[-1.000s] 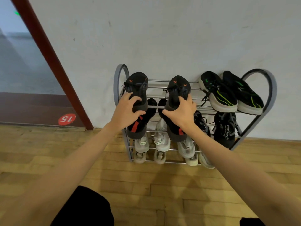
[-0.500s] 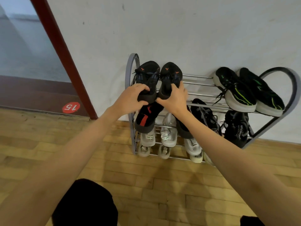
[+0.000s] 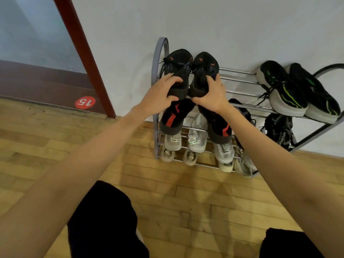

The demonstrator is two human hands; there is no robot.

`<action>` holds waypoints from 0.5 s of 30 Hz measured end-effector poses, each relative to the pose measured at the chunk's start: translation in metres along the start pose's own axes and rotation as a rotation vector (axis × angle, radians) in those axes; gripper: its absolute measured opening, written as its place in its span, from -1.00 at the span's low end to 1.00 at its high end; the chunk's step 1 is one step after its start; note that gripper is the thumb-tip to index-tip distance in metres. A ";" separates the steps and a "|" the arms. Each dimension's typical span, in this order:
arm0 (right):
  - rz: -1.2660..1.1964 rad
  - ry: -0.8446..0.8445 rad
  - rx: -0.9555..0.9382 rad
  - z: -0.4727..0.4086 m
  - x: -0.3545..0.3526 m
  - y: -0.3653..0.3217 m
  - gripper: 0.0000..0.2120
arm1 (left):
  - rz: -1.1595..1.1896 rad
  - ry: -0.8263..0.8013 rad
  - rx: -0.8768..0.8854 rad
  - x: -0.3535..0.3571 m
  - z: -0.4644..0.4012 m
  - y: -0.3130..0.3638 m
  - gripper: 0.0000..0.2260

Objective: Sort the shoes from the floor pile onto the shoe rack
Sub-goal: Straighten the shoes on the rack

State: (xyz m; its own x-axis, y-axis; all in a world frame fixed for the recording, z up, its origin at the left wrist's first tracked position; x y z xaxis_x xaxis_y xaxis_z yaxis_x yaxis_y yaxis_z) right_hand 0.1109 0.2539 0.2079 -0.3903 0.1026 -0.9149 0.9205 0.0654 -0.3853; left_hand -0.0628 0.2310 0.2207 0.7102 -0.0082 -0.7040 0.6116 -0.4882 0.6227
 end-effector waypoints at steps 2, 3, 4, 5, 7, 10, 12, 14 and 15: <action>-0.085 0.049 -0.059 0.016 0.000 0.001 -0.05 | -0.029 0.094 -0.003 0.003 0.011 -0.001 -0.43; -0.116 0.091 -0.087 0.027 0.001 0.004 -0.06 | -0.030 0.172 0.019 0.003 0.018 -0.001 -0.43; -0.143 0.143 -0.112 0.041 0.002 0.008 -0.11 | -0.030 0.261 0.051 0.002 0.027 -0.002 -0.47; -0.155 0.209 -0.132 0.057 0.004 0.015 -0.19 | -0.045 0.347 0.087 0.003 0.038 -0.002 -0.55; -0.128 0.351 -0.163 0.088 0.009 0.028 -0.39 | -0.120 0.399 0.166 0.010 0.057 -0.005 -0.72; 0.027 0.375 -0.141 0.112 0.033 0.058 -0.60 | -0.192 0.105 0.187 0.045 0.067 -0.020 -0.76; 0.161 0.257 -0.081 0.110 0.050 0.077 -0.53 | -0.242 -0.121 0.124 0.072 0.069 -0.036 -0.53; 0.303 0.086 0.002 0.104 0.064 0.094 -0.35 | -0.286 -0.267 0.048 0.091 0.067 -0.050 -0.31; 0.345 0.020 0.040 0.101 0.070 0.100 -0.28 | -0.305 -0.300 0.001 0.097 0.066 -0.057 -0.27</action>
State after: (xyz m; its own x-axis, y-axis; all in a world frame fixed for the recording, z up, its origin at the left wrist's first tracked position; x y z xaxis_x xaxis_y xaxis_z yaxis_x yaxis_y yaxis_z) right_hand 0.1780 0.1674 0.0933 -0.0561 0.1315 -0.9897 0.9982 -0.0158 -0.0587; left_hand -0.0515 0.2004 0.0943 0.3639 -0.1166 -0.9241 0.7777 -0.5081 0.3703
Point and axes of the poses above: each hand's wrist, its own z-axis away from the middle knuckle, its own x-axis out of the palm, y = z × x, the point moved 6 cm from there along -z, towards the middle knuckle, and after that the axes turned 10 degrees about z, right-handed, at the moved point
